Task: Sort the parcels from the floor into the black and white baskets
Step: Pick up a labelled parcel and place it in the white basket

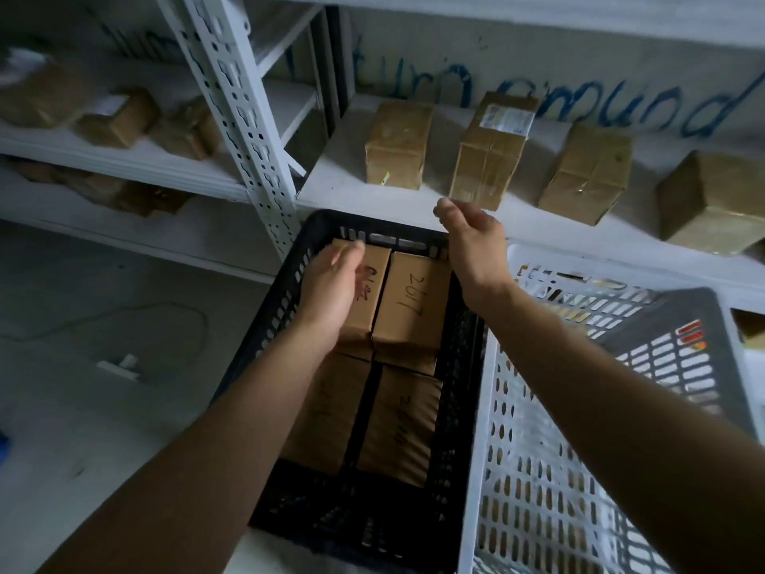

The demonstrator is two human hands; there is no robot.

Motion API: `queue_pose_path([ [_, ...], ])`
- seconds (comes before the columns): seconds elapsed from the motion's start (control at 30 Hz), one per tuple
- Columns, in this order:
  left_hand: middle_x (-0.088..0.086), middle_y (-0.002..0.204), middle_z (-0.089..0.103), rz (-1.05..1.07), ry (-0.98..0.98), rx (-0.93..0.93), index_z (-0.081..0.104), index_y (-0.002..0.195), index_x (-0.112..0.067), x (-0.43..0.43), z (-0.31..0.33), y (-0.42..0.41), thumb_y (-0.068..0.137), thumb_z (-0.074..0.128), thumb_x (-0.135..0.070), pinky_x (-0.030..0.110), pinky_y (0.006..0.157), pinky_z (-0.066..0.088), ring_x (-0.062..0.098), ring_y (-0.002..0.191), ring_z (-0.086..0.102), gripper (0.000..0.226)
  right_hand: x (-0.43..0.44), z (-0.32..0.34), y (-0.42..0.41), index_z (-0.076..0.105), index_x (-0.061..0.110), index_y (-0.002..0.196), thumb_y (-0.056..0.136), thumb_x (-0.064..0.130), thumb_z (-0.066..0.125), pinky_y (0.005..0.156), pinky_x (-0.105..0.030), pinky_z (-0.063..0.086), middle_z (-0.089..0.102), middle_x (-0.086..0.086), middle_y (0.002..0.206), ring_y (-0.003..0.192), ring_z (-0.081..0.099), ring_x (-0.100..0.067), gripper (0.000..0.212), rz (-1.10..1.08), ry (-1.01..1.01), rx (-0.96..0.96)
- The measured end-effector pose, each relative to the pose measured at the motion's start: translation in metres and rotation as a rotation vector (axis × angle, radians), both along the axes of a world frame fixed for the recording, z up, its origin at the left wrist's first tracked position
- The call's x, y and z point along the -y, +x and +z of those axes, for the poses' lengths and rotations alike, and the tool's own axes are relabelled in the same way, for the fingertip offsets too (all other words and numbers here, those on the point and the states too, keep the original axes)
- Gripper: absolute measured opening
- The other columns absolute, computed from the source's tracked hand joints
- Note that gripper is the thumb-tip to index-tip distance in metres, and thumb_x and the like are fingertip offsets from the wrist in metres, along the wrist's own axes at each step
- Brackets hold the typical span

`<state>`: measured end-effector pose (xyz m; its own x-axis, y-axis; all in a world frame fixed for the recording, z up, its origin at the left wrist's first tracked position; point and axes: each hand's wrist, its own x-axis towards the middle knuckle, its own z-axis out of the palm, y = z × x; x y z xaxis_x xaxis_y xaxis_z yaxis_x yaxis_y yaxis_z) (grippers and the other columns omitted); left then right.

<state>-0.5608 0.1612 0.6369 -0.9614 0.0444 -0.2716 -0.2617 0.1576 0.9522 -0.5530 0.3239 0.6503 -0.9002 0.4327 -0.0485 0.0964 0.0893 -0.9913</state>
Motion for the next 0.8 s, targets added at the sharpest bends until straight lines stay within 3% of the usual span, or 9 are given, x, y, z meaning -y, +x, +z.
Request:
queue_pose_path([
  [0.1, 0.008, 0.107, 0.066, -0.046, 0.158, -0.117, 0.059, 0.107, -0.014, 0.003, 0.041, -0.001, 0.096, 0.051, -0.029, 0.036, 0.088, 0.054, 0.021, 0.099, 0.067, 0.020, 0.007, 0.034, 0.024, 0.060, 0.009, 0.123, 0.095, 0.035, 0.051, 0.099, -0.025, 0.042, 0.064, -0.002, 0.120, 0.113, 0.057, -0.011, 0.039, -0.026, -0.069, -0.067],
  [0.2, 0.007, 0.100, 0.067, -0.130, 0.242, -0.210, 0.061, 0.103, -0.009, 0.008, 0.078, -0.002, 0.096, 0.051, -0.027, 0.033, 0.084, 0.055, 0.021, 0.094, 0.068, 0.021, 0.016, 0.067, 0.051, 0.062, 0.020, 0.112, 0.094, 0.042, 0.050, 0.100, -0.030, 0.042, 0.065, 0.007, 0.112, 0.112, 0.058, -0.009, 0.031, -0.082, -0.113, -0.170],
  [0.3, 0.005, 0.097, 0.067, -0.262, 0.285, -0.301, 0.062, 0.092, -0.015, 0.014, 0.110, 0.002, 0.097, 0.048, -0.028, 0.039, 0.087, 0.052, 0.020, 0.093, 0.066, 0.020, 0.031, 0.095, 0.078, 0.063, 0.028, 0.101, 0.093, 0.047, 0.048, 0.098, -0.031, 0.045, 0.065, 0.011, 0.109, 0.111, 0.058, -0.007, 0.025, -0.160, -0.121, -0.275],
  [0.5, 0.005, 0.102, 0.067, -0.678, 0.319, -0.416, 0.063, 0.097, -0.017, 0.021, 0.140, 0.037, 0.095, 0.047, -0.033, 0.052, 0.096, 0.048, 0.025, 0.102, 0.065, 0.023, 0.076, 0.122, 0.133, 0.064, 0.028, 0.091, 0.096, 0.040, 0.044, 0.085, -0.021, 0.050, 0.071, 0.017, 0.089, 0.095, 0.064, 0.000, 0.024, -0.391, -0.103, -0.404],
  [0.6, 0.007, 0.103, 0.066, -0.842, 0.377, -0.405, 0.063, 0.098, -0.017, 0.015, 0.147, 0.066, 0.091, 0.044, -0.038, 0.049, 0.097, 0.048, 0.025, 0.101, 0.064, 0.029, 0.095, 0.125, 0.173, 0.067, 0.025, 0.089, 0.094, 0.041, 0.047, 0.097, -0.039, 0.046, 0.071, 0.003, 0.099, 0.112, 0.060, -0.019, 0.026, -0.588, -0.091, -0.436],
  [0.7, 0.003, 0.099, 0.066, -1.036, 0.450, -0.343, 0.063, 0.095, -0.019, 0.000, 0.150, 0.115, 0.091, 0.043, -0.039, 0.041, 0.094, 0.048, 0.020, 0.099, 0.065, 0.029, 0.109, 0.128, 0.232, 0.069, 0.019, 0.093, 0.092, 0.039, 0.050, 0.095, -0.038, 0.048, 0.069, -0.006, 0.105, 0.112, 0.058, -0.024, 0.028, -0.784, -0.068, -0.456],
  [0.8, 0.002, 0.099, 0.068, -1.237, 0.520, -0.304, 0.064, 0.097, -0.019, -0.012, 0.150, 0.180, 0.092, 0.043, -0.040, 0.038, 0.094, 0.047, 0.020, 0.101, 0.066, 0.029, 0.121, 0.129, 0.305, 0.067, 0.023, 0.089, 0.094, 0.033, 0.050, 0.090, -0.028, 0.048, 0.070, 0.005, 0.094, 0.095, 0.064, -0.010, 0.021, -0.944, 0.014, -0.467],
])
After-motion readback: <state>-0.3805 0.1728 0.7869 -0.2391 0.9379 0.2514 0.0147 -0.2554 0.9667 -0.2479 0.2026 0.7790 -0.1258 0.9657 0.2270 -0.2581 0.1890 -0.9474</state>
